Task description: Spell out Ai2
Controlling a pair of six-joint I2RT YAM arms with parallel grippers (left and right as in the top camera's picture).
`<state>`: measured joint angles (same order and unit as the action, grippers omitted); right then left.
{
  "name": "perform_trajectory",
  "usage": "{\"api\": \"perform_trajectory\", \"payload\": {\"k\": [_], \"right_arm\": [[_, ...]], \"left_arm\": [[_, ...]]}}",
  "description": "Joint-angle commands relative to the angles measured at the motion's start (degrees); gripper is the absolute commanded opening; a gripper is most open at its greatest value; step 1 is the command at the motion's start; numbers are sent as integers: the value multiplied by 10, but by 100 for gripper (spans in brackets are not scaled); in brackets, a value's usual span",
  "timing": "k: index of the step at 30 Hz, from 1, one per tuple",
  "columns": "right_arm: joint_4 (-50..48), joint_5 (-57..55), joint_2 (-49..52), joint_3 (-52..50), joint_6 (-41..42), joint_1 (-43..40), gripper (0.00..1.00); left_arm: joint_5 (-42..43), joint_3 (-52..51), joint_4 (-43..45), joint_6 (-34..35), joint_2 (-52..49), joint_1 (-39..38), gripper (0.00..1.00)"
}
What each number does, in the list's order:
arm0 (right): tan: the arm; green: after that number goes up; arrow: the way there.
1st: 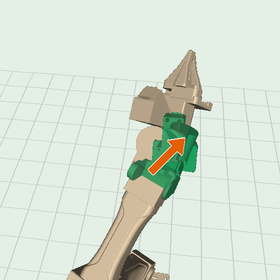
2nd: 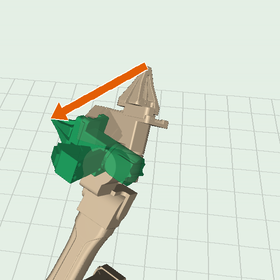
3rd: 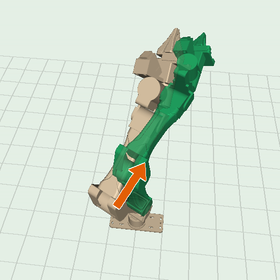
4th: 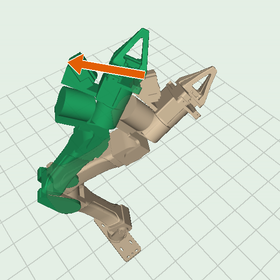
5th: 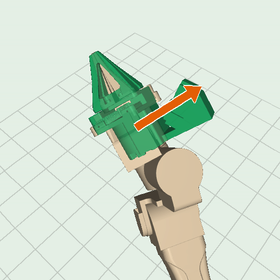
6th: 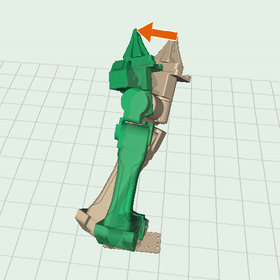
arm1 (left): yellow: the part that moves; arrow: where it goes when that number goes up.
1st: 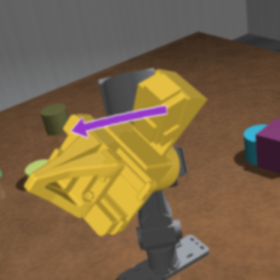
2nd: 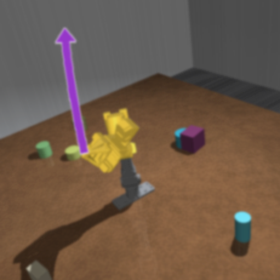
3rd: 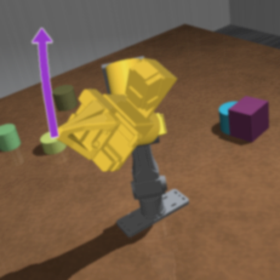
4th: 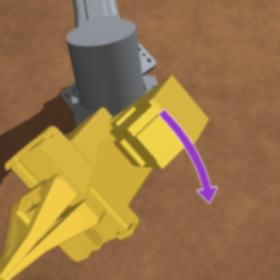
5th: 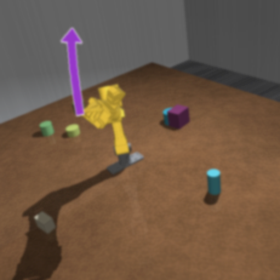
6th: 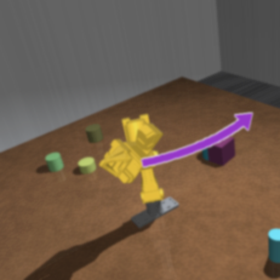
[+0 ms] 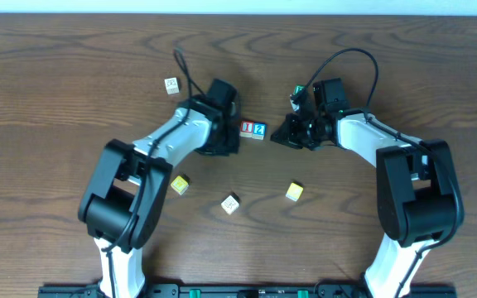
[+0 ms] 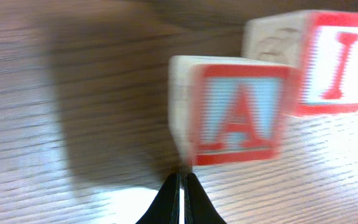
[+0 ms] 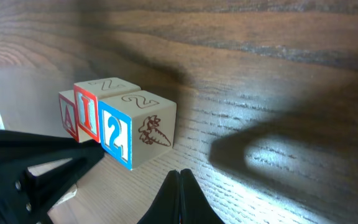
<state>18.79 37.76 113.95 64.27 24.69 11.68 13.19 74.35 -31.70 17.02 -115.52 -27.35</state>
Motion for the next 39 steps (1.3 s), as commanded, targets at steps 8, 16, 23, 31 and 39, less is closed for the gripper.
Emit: {"api": "perform_trajectory", "payload": {"k": [8, 16, 23, 31, 39], "right_arm": [[10, 11, 0, 5, -19, -5, 2], [12, 11, 0, 5, -19, -5, 2], [14, 11, 0, 5, -19, -5, 2], [15, 11, 1, 5, -18, -5, 2], [18, 11, 0, 5, -19, -5, 1]], "left_arm": [[-48, -14, 32, -16, -2, -16, 6], [-48, -14, 64, -16, -2, -16, 6], [-49, -14, 70, -16, -2, -16, 6], [-63, -14, 75, -16, -2, -15, 6], [-62, -14, 82, -16, -2, -15, 6]]}}
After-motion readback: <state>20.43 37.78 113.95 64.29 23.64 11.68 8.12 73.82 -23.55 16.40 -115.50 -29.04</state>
